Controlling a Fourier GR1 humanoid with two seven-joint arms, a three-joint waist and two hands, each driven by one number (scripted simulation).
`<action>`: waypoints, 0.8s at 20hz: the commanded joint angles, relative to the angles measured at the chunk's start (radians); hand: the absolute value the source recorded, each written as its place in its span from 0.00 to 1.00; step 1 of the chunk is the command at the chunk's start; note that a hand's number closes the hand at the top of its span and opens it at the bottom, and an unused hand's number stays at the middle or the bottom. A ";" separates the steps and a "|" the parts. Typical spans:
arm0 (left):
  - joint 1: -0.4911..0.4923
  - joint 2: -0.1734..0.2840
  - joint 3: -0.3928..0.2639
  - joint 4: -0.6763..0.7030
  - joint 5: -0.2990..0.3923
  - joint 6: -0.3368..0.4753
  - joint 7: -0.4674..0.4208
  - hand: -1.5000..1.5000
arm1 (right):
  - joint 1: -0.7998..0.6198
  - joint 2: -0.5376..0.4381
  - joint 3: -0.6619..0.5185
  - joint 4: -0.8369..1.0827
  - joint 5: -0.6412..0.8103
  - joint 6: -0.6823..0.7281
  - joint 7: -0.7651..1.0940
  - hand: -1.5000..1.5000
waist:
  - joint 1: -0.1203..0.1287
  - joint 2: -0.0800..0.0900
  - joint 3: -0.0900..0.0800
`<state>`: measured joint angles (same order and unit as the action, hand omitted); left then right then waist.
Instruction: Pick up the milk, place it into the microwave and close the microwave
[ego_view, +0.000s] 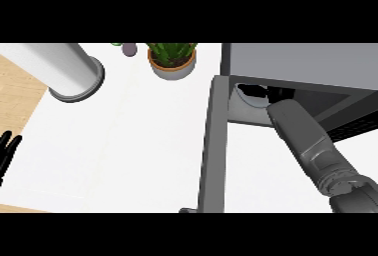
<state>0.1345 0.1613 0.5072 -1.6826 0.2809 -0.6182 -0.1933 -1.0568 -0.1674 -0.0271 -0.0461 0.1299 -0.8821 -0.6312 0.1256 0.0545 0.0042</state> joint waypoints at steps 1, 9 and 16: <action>0.034 -0.001 0.012 -0.015 0.009 -0.018 -0.020 0.00 | 0.024 -0.006 -0.009 -0.016 -0.007 0.024 -0.030 0.00 | -0.010 -0.010 0.000; 0.075 -0.019 0.008 -0.026 -0.021 -0.027 -0.058 0.00 | 0.056 -0.006 -0.041 -0.044 -0.032 0.069 -0.061 0.00 | -0.027 -0.017 0.000; 0.095 -0.051 -0.008 -0.071 -0.014 -0.009 -0.033 0.00 | 0.102 -0.011 -0.068 -0.072 -0.054 0.176 -0.138 0.00 | -0.050 -0.026 0.000</action>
<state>0.1985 0.1220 0.5042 -1.7221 0.2523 -0.6176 -0.2373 -0.9852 -0.1635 -0.0761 -0.0991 0.0922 -0.7755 -0.7183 0.0839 0.0333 0.0039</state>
